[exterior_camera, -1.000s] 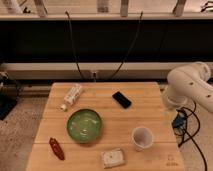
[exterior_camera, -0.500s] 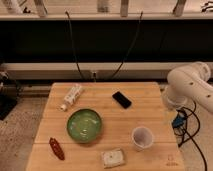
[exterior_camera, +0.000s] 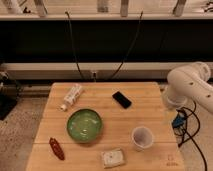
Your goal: Push the eraser across the table
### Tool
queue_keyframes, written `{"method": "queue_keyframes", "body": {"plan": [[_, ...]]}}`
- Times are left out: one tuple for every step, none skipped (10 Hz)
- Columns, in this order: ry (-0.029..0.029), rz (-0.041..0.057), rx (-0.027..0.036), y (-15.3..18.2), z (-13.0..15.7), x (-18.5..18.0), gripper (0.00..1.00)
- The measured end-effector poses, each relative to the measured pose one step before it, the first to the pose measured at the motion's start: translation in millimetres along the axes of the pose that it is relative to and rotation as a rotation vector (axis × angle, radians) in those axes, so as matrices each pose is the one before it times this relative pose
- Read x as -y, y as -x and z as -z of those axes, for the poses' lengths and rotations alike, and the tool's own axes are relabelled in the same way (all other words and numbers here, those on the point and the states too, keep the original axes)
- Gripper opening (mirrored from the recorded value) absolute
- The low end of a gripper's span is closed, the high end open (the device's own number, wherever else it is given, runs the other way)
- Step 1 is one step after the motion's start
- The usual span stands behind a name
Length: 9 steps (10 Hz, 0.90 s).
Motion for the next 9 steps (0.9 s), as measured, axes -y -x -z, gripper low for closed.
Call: {"method": "queue_keyframes", "body": {"plan": [[0.00007, 0.00001, -0.00004, -0.01, -0.01, -0.02, 0.80], [-0.00005, 0.00007, 0.00001, 0.01, 0.01, 0.04, 0.80], [-0.00382, 0.00007, 0.00232, 0.04, 0.82, 2.76, 0.80], [-0.00762, 0.00164, 0.00389, -1.03, 0.31, 7.70, 0.80], [-0.00788, 0.00501, 0.00696, 1.87, -1.06, 12.53, 0.80], [-0.00422, 0.00678, 0.00273, 1.90, -1.33, 13.07, 0.80], [-0.00624, 0.00264, 0.00496, 0.97, -0.83, 11.28, 0.80], [0.00112, 0.00173, -0.00141, -1.08, 0.00, 1.48, 0.80], [0.00009, 0.00124, 0.00167, -0.03, -0.11, -0.42, 0.80]]}}
